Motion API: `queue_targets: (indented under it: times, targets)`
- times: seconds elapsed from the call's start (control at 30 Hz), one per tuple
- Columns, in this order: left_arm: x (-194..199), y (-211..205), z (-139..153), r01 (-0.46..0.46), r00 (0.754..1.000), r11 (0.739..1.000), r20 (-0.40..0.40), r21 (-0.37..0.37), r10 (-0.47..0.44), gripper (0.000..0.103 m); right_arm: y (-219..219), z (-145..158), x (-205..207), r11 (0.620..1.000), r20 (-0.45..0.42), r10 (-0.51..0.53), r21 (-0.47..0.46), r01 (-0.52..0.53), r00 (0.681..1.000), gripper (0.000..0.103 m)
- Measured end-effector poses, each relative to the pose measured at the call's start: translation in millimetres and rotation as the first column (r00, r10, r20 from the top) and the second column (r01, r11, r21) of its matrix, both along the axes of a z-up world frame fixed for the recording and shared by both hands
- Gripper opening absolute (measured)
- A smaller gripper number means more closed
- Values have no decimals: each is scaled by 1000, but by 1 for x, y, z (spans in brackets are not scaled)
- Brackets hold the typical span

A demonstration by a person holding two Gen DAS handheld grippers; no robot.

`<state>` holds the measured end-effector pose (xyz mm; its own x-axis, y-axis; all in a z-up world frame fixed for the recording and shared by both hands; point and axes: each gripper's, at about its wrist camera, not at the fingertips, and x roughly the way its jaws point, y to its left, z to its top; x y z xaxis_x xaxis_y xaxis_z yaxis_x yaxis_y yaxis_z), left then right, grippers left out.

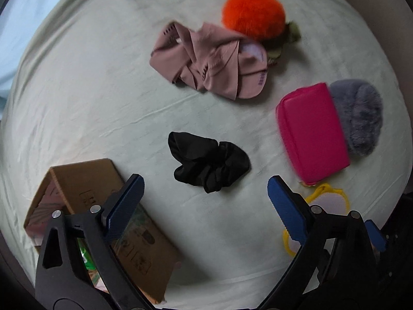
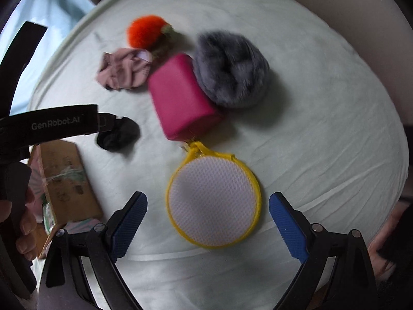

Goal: Organize soft objects
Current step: 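Grasp the black scrunchie with the left tool while the right tool grasps the yellow mesh pad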

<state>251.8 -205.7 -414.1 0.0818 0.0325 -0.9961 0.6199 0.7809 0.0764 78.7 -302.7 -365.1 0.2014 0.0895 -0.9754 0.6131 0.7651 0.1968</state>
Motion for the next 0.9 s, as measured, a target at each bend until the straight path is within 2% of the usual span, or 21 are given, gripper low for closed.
queue_targets:
  times: [0.17, 0.23, 0.37, 0.47, 0.6, 0.77, 0.8, 0.87, 0.9]
  targets:
    - [3, -4, -36, 65, 997, 996, -47, 54, -62, 89, 9, -23, -1, 999, -36, -51, -8, 51, 998, 94]
    - [4, -4, -47, 72, 995, 996, -66, 58, -68, 85, 12, -31, -1, 998, -52, -69, -13, 69, 996, 94]
    - [7, -6, -63, 83, 992, 994, -102, 72, -76, 71, 12, -43, 1, 995, -84, -92, -35, 89, 992, 94]
    - [7, -6, -73, 76, 989, 995, -131, 61, -68, 69, 11, -51, 2, 994, -103, -100, -41, 97, 990, 94]
    - [4, -7, -78, 73, 987, 997, -144, 39, -67, 62, 11, -54, 3, 995, -119, -92, -54, 86, 989, 84]
    - [6, 2, -74, 87, 989, 996, -124, 9, -86, 31, 12, -51, 1, 995, -122, -80, -64, 72, 989, 71]
    - [7, 2, -72, 88, 988, 996, -125, 4, -86, 28, 12, -50, 1, 996, -118, -74, -61, 67, 990, 69]
    - [8, 2, -70, 82, 989, 997, -125, -3, -81, 19, 13, -47, 2, 997, -106, -61, -53, 56, 992, 58]
    - [9, 3, -69, 78, 989, 997, -126, -8, -79, 18, 15, -44, 3, 998, -96, -52, -45, 48, 994, 55]
